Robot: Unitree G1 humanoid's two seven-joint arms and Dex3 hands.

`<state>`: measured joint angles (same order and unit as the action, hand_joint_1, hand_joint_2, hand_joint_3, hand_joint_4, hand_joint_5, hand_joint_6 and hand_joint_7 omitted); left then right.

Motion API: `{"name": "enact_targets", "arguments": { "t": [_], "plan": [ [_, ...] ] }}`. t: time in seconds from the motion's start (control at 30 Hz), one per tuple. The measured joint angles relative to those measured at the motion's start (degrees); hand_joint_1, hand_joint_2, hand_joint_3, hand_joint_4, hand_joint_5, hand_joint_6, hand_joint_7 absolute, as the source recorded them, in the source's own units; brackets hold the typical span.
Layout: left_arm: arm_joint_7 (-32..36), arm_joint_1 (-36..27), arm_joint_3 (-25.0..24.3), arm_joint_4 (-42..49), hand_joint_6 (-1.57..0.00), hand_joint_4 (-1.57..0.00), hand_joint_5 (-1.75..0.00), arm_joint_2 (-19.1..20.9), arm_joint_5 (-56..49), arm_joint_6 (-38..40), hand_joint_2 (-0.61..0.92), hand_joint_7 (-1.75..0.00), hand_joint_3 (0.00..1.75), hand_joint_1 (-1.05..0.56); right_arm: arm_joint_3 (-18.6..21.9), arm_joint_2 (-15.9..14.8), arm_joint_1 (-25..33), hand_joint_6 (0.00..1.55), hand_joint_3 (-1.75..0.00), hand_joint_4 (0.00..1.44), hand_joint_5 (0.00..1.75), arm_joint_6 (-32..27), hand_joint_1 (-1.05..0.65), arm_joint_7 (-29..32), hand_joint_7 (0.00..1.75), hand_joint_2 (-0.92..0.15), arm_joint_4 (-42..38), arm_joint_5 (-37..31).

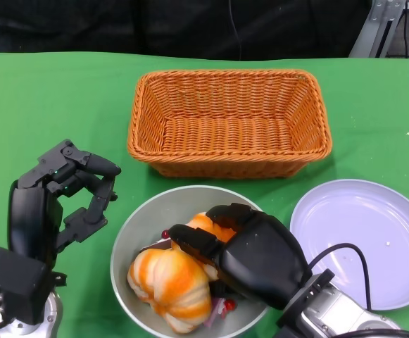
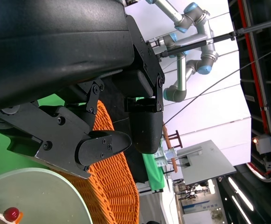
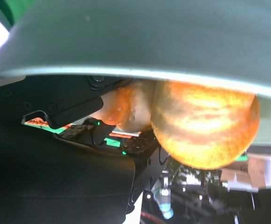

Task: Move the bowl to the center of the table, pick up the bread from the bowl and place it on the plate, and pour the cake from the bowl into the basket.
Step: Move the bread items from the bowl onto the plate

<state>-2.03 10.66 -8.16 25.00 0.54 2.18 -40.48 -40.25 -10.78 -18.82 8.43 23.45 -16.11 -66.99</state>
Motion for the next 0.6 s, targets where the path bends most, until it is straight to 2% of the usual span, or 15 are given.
{"name": "enact_targets", "arguments": {
  "t": [0.03, 0.07, 0.1, 0.17, 0.27, 0.4, 0.57, 0.6],
  "plan": [
    [0.0, 0.0, 0.0, 0.12, -0.77, -0.74, -1.6, 0.0, -0.02, -0.16, 0.72, -1.24, 0.72, -0.14, 0.0, -0.01, -0.3, 1.02, -0.03, 1.14, 0.22, 0.59, -0.29, 0.8, 0.13, -0.92, -0.6, 0.44],
    [0.0, 0.0, 0.0, 0.26, -0.77, -0.74, -1.61, 0.0, -0.04, -0.26, 0.72, -1.25, 0.73, -0.14, 0.01, -0.04, -0.66, 1.06, -0.03, 1.11, 0.37, 1.21, -0.29, 1.47, 0.11, -0.92, -1.02, 0.94],
    [0.0, 0.0, 0.01, 0.41, -0.77, -0.74, -1.61, 0.0, -0.09, -0.3, 0.71, -1.25, 0.76, -0.14, 0.08, -0.05, -0.95, 1.09, -0.02, 1.01, 0.63, 1.76, -0.3, 2.08, 0.07, -0.92, -1.35, 1.66],
    [0.05, 0.0, 0.0, 0.68, -0.76, -0.74, -1.61, 0.0, -0.17, -0.57, 0.69, -1.26, 0.78, -0.13, 0.19, -0.12, -1.35, 1.14, -0.01, 0.92, 0.86, 2.68, -0.3, 3.38, 0.05, -0.92, -1.94, 2.38],
    [0.52, 0.0, 0.0, 0.98, -0.75, -0.73, -1.61, 0.0, -0.57, -1.01, 0.68, -1.27, 0.79, -0.14, 0.59, -0.25, -1.77, 1.18, -0.01, 0.82, 1.11, 4.42, -0.28, 5.06, 0.05, -0.92, -2.7, 3.57],
    [0.52, 0.0, 0.02, 1.16, -0.75, -0.73, -1.62, 0.0, -0.68, -1.27, 0.69, -1.27, 0.79, -0.13, 1.53, -0.59, -1.9, 1.22, 0.0, 0.79, 1.22, 7.25, -0.27, 6.01, 0.06, -0.92, -3.14, 6.35],
    [0.56, 0.01, 0.01, 1.68, -0.75, -0.72, -1.61, -0.01, -0.77, -1.3, 0.7, -1.26, 0.77, -0.13, 2.94, -0.64, -1.88, 1.24, 0.0, 0.8, 1.26, 10.53, -0.25, 6.85, 0.07, -0.91, -3.09, 9.98],
    [0.69, 0.01, 0.01, 1.8, -0.75, -0.72, -1.6, -0.01, -0.94, -1.3, 0.7, -1.26, 0.77, -0.14, 3.47, -0.64, -1.84, 1.24, 0.0, 0.81, 1.22, 11.06, -0.25, 6.84, 0.07, -0.92, -2.89, 10.85]
  ]
}}
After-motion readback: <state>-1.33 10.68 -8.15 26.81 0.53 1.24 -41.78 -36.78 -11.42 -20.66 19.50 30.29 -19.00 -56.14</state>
